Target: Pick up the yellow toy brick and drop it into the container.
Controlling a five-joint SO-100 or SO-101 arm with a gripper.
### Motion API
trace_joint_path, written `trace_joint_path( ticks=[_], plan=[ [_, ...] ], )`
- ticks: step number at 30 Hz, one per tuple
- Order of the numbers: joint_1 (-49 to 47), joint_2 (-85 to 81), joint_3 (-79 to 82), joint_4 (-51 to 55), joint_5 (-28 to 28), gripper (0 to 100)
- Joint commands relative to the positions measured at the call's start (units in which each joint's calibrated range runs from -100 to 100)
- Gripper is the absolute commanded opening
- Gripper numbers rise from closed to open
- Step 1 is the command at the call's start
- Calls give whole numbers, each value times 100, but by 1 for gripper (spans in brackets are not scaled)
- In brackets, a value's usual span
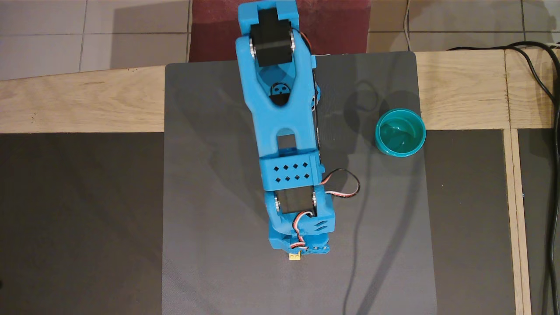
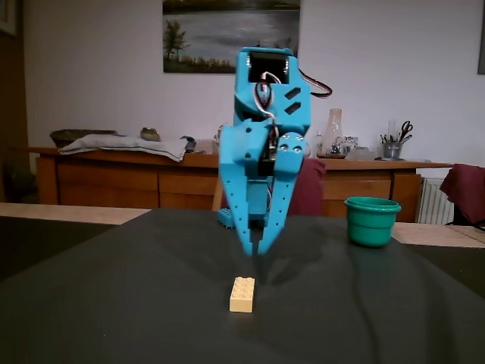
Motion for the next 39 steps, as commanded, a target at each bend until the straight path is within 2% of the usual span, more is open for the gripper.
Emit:
trace_joint_path(
  ticks=[1,3,7,11,19,27,34,39],
  plan=[
    [98,11,-16,-54,43,15],
    [129,11,-16,-63,101,21],
    [175,20,101,-63,205,23],
    [245,146,101,-80,294,23],
    [322,1209,101,-1058,289,23],
    [330,1327,92,-1120,278,22],
    [330,1352,92,-1120,268,0],
    [330,1318,110,-1005,268,0]
  ],
)
